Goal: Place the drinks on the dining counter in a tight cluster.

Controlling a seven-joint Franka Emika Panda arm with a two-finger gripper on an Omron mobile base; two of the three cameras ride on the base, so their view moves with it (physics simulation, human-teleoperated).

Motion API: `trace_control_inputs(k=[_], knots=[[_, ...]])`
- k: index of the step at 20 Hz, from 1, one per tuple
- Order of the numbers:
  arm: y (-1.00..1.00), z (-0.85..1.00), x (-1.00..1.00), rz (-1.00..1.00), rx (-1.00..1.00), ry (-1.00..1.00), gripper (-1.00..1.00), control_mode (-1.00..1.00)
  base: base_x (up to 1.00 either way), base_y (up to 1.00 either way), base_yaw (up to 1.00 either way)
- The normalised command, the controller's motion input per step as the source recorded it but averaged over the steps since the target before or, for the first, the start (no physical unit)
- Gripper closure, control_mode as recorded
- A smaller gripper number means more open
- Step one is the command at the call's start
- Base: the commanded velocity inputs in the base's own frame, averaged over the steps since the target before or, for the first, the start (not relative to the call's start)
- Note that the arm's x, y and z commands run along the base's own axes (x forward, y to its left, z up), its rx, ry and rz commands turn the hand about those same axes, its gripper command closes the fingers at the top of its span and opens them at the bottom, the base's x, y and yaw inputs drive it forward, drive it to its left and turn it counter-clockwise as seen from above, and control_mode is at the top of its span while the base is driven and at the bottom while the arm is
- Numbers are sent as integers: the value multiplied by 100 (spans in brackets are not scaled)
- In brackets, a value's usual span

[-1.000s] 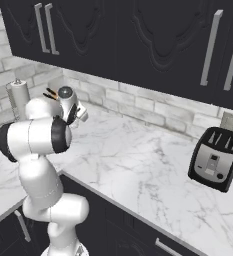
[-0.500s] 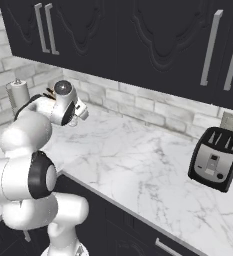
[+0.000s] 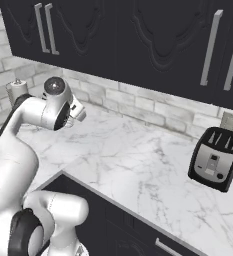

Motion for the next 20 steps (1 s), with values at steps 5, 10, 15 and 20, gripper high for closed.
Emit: trace_control_inputs(k=[5, 10, 15, 20], knots=[[-24, 63, -97, 7, -3, 0, 100, -100, 0, 0, 0], [-25, 51, -93, 10, -14, 0, 100, -100, 0, 0, 0], [-34, 36, -85, 6, -19, 0, 100, -100, 0, 0, 0], [-12, 53, -76, 3, -13, 5, 100, -100, 0, 0, 0]])
